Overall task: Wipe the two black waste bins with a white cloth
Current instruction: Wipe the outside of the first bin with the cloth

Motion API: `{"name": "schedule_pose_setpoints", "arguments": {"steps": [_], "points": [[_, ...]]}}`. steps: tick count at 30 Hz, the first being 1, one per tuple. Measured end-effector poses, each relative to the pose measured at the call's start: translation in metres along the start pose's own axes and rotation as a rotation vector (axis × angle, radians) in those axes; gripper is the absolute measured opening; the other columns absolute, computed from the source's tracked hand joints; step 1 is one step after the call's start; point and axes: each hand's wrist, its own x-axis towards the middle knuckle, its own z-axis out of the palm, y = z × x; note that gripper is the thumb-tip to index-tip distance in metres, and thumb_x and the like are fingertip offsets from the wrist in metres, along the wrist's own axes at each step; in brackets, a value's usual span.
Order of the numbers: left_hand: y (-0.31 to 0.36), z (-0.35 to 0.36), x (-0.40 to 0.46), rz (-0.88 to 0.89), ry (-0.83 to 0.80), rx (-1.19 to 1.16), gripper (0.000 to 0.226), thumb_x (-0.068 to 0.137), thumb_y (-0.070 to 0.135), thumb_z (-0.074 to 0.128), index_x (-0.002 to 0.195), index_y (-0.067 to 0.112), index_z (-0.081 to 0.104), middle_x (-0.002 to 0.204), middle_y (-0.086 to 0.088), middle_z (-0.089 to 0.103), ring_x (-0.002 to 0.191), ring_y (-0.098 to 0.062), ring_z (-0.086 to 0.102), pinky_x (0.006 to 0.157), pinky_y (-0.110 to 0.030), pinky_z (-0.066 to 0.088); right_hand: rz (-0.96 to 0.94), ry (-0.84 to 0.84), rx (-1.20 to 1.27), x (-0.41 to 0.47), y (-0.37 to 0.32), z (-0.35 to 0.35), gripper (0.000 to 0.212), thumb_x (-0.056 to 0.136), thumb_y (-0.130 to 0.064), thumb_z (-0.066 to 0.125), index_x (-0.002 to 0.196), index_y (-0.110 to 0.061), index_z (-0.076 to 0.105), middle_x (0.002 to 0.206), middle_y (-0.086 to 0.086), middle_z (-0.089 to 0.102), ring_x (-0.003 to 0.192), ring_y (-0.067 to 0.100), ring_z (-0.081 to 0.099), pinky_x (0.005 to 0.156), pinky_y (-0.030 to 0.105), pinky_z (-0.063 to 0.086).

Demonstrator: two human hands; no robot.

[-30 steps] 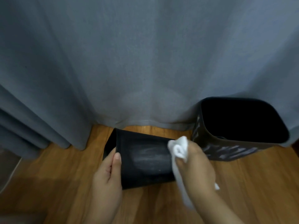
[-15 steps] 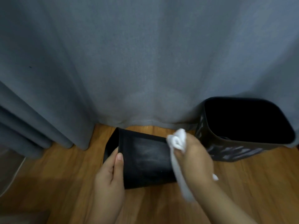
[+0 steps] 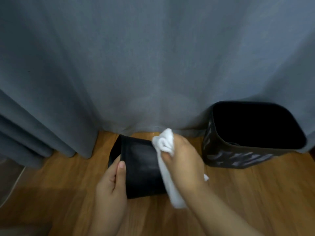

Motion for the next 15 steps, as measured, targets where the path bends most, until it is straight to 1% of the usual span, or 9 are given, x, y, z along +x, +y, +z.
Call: {"name": "schedule_pose_setpoints", "arguments": {"steps": [2,4,5,7,9,11,13,14,15], "points": [[0.000,0.001,0.002,-0.001,-0.006,-0.020,0.030,0.101,0.018,0.044,0.110,0.040,0.063,0.099,0.034,0.068,0.104,0.025,0.053,0.075,0.007,0.037,0.174,0.030,-0.130,0.000,0.037,-0.013,0.021,0.087,-0.047,0.047,0.088,-0.028,0.054,0.081,-0.007,0.058,0.074,0.010,0.058,0.067,0.024,0.042],[0.004,0.002,0.000,0.012,-0.026,-0.029,0.030,0.100,0.021,0.043,0.110,0.042,0.062,0.104,0.041,0.064,0.104,0.024,0.054,0.077,0.006,0.038,0.229,0.038,-0.169,-0.008,0.064,-0.032,0.021,0.086,-0.036,0.053,0.083,-0.015,0.053,0.079,0.003,0.061,0.075,0.015,0.062,0.060,0.021,0.033],[0.004,0.003,0.000,0.010,-0.029,-0.030,0.028,0.098,0.025,0.043,0.111,0.042,0.062,0.107,0.044,0.062,0.105,0.023,0.054,0.078,0.006,0.038,0.255,0.026,-0.155,-0.014,0.071,-0.040,0.013,0.085,-0.029,0.055,0.083,-0.016,0.054,0.080,0.004,0.061,0.076,0.018,0.062,0.058,0.021,0.032],[0.005,0.004,0.000,0.016,-0.035,-0.020,0.029,0.096,0.029,0.042,0.115,0.040,0.062,0.112,0.043,0.060,0.109,0.021,0.054,0.081,0.005,0.038,0.274,0.016,-0.152,-0.023,0.071,-0.044,0.004,0.085,-0.027,0.055,0.087,-0.026,0.051,0.084,-0.003,0.058,0.077,0.019,0.060,0.061,0.023,0.037],[0.006,0.006,0.001,0.007,-0.035,-0.027,0.029,0.099,0.023,0.043,0.114,0.040,0.062,0.109,0.044,0.061,0.107,0.023,0.053,0.080,0.006,0.038,0.254,0.037,-0.162,-0.026,0.057,-0.037,0.007,0.081,-0.028,0.055,0.083,-0.029,0.049,0.081,-0.008,0.052,0.075,0.016,0.056,0.062,0.028,0.039],[0.006,0.007,0.002,-0.002,-0.051,-0.033,0.030,0.101,0.021,0.043,0.113,0.040,0.063,0.103,0.041,0.065,0.104,0.023,0.055,0.077,0.006,0.039,0.240,0.079,-0.168,-0.026,0.025,-0.027,0.016,0.081,-0.025,0.062,0.096,-0.028,0.057,0.091,-0.004,0.057,0.085,0.021,0.059,0.070,0.031,0.042],[0.003,0.008,0.004,-0.014,-0.032,-0.031,0.029,0.101,0.019,0.044,0.110,0.038,0.064,0.098,0.034,0.069,0.100,0.021,0.058,0.075,0.004,0.041,0.131,0.097,-0.114,-0.027,-0.017,-0.018,0.025,0.082,-0.025,0.061,0.106,-0.025,0.058,0.099,-0.003,0.059,0.091,0.022,0.060,0.075,0.031,0.043],[0.000,0.007,0.005,-0.021,-0.017,-0.029,0.028,0.101,0.017,0.046,0.107,0.035,0.066,0.096,0.027,0.071,0.099,0.016,0.061,0.074,0.000,0.044,0.042,0.070,-0.083,-0.030,-0.036,-0.010,0.023,0.082,-0.027,0.057,0.105,-0.027,0.057,0.099,-0.005,0.058,0.091,0.020,0.059,0.074,0.031,0.044],[-0.004,0.006,0.006,-0.044,-0.014,-0.027,0.027,0.101,0.014,0.046,0.104,0.030,0.068,0.095,0.016,0.073,0.098,0.005,0.066,0.071,-0.006,0.048,-0.031,0.028,-0.024,-0.034,-0.051,-0.003,0.023,0.082,-0.031,0.052,0.104,-0.028,0.056,0.100,-0.008,0.057,0.091,0.017,0.058,0.074,0.030,0.045]]}}
